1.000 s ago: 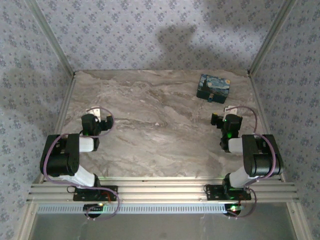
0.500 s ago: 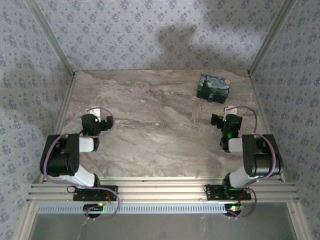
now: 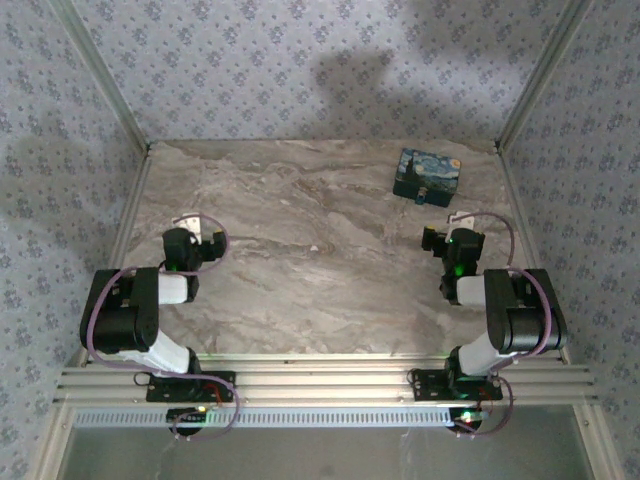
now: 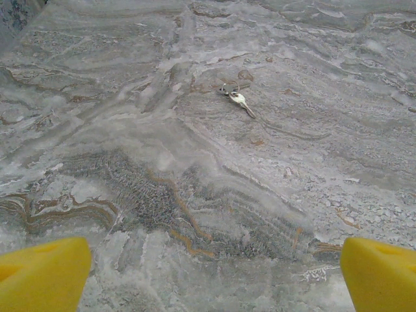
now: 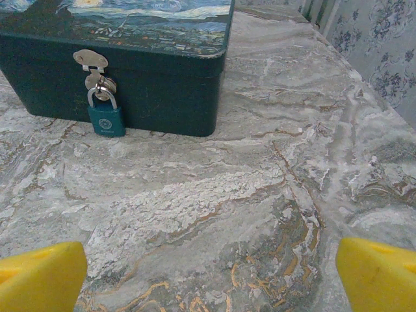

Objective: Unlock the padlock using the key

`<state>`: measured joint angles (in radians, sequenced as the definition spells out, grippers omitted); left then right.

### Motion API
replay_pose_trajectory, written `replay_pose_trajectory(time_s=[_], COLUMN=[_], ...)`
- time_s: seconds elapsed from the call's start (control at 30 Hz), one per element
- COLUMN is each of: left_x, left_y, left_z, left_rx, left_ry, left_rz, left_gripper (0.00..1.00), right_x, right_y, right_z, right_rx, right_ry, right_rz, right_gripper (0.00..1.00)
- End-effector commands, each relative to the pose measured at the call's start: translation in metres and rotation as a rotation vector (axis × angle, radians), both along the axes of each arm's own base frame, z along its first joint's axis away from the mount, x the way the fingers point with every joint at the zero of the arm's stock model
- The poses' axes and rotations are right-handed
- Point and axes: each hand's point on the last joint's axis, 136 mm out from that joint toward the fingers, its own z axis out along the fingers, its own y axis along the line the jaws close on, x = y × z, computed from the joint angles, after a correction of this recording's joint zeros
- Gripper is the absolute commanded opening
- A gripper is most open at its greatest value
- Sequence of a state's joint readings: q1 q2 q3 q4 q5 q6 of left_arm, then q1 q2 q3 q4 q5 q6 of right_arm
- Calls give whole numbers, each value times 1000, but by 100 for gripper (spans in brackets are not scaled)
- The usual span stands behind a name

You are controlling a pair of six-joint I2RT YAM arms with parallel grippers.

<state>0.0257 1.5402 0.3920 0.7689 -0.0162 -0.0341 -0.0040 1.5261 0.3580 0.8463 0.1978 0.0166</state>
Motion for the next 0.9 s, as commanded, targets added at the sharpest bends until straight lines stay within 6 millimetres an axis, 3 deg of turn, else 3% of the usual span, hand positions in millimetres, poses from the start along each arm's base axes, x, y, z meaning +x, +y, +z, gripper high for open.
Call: replay_pose_trajectory(time_s=[0.0, 0.43, 0.57, 0.7, 0.87], left_x=[12, 12, 14, 14, 9], left_y=[0, -1, -13, -8, -25], left_z=[21, 21, 33, 47, 71], left_rx=[15, 14, 19, -47, -204], left_ry=[-69, -72, -35, 78, 100], left_rz=[-5, -9, -73, -7, -9], left_gripper=[98, 98, 98, 98, 98], right_x=[4, 4, 10, 16, 41], right_y=[-1, -1, 3, 13, 17], right_z=[9, 10, 28, 54, 83], right_rx=[-16, -13, -20, -29, 144], right_ry=[-32, -30, 15, 46, 146], right_rz=[-5, -2, 22, 51, -28], right_gripper=[100, 100, 100, 100, 100])
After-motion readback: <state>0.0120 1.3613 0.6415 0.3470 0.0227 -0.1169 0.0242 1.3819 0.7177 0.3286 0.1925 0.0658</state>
